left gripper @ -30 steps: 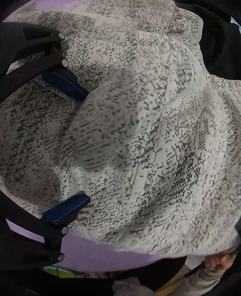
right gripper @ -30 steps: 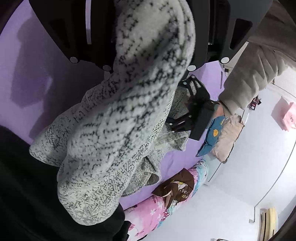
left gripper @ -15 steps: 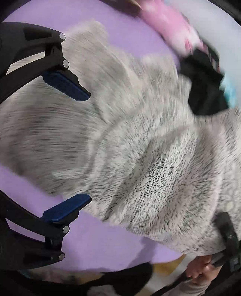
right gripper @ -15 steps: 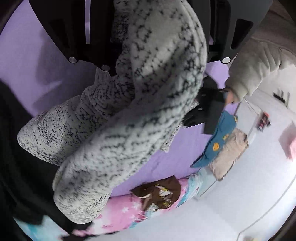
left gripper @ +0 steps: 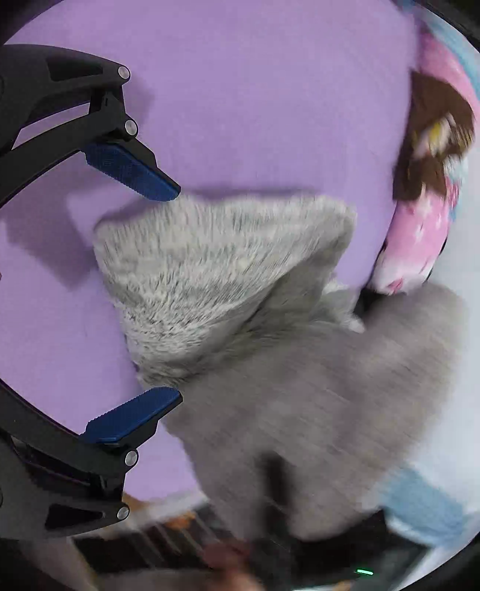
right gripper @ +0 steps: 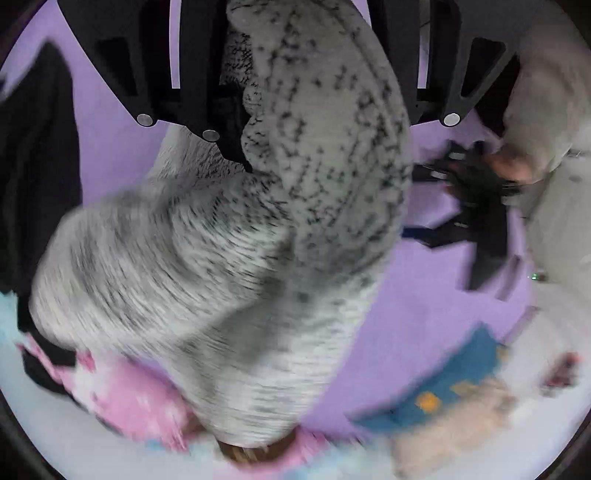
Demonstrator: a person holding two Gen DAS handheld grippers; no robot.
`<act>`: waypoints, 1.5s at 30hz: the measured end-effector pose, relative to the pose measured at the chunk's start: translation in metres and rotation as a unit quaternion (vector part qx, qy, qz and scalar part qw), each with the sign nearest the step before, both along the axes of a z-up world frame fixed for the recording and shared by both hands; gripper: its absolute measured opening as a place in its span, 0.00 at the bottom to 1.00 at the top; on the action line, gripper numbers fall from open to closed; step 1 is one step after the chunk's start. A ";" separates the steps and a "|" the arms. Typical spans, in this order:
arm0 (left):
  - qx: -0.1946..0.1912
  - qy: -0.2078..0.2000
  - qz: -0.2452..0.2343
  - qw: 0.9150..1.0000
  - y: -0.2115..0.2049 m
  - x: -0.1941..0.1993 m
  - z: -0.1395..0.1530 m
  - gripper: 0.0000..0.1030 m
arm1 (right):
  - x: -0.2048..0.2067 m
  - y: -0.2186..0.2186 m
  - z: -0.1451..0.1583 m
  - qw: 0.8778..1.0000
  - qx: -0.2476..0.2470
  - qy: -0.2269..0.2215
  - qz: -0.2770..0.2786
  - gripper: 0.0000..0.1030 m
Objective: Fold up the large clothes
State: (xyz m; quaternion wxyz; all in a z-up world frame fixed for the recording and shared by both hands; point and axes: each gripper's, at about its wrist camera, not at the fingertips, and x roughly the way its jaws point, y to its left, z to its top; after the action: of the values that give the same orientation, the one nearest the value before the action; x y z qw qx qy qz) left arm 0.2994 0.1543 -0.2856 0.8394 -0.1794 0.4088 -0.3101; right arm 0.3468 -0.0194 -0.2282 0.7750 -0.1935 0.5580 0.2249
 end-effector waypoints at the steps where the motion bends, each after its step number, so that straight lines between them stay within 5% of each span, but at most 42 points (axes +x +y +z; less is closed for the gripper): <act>1: -0.017 0.004 0.017 1.000 0.016 -0.001 0.003 0.94 | 0.001 0.024 -0.013 0.999 -0.040 -0.008 0.007 0.39; 8: -0.033 -0.006 0.096 0.995 0.096 -0.011 0.020 0.94 | -0.013 0.107 -0.108 0.985 -0.165 -0.012 0.043 0.45; 14: -0.035 0.000 0.116 0.993 0.118 -0.011 0.030 0.94 | -0.031 0.123 -0.138 0.985 -0.159 -0.023 0.059 0.80; 17: -0.032 0.006 0.101 0.994 0.110 0.004 0.025 0.94 | -0.029 0.106 -0.127 0.992 -0.111 -0.020 0.058 0.87; 21: -0.046 0.003 0.069 0.997 0.099 0.005 0.022 0.94 | -0.016 0.058 -0.092 0.999 0.021 0.010 0.034 0.95; 25: -0.043 -0.001 0.044 0.998 0.083 0.007 0.025 0.94 | 0.001 0.002 -0.071 0.982 0.173 0.074 0.002 0.94; 29: -0.073 0.004 0.029 0.997 0.078 0.008 0.026 0.94 | 0.002 -0.039 -0.052 0.965 0.245 0.098 0.011 0.94; 32: -0.058 0.003 0.013 0.998 0.064 0.007 0.030 0.94 | 0.001 -0.074 -0.019 0.954 0.285 0.089 0.014 0.94; 35: -0.052 -0.002 -0.003 0.999 0.040 0.001 0.039 0.94 | 0.013 -0.097 0.018 0.969 0.240 0.048 0.034 0.94; 39: 0.001 0.021 0.005 1.000 0.001 -0.013 0.045 0.94 | 0.037 -0.086 0.068 0.991 0.100 -0.035 0.080 0.94; 42: -0.012 0.057 0.035 0.998 -0.016 -0.025 0.040 0.94 | 0.060 -0.036 0.086 0.987 0.019 -0.040 0.155 0.94; 45: 0.002 0.068 0.046 0.997 -0.040 -0.034 0.032 0.94 | 0.086 -0.004 0.068 0.971 -0.059 -0.022 0.230 0.94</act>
State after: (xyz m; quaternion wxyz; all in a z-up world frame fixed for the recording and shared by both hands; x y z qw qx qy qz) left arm 0.2652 0.1141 -0.2540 0.8233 -0.2173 0.4569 -0.2574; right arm 0.4329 -0.0239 -0.1599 0.7020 -0.3665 0.4936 0.3594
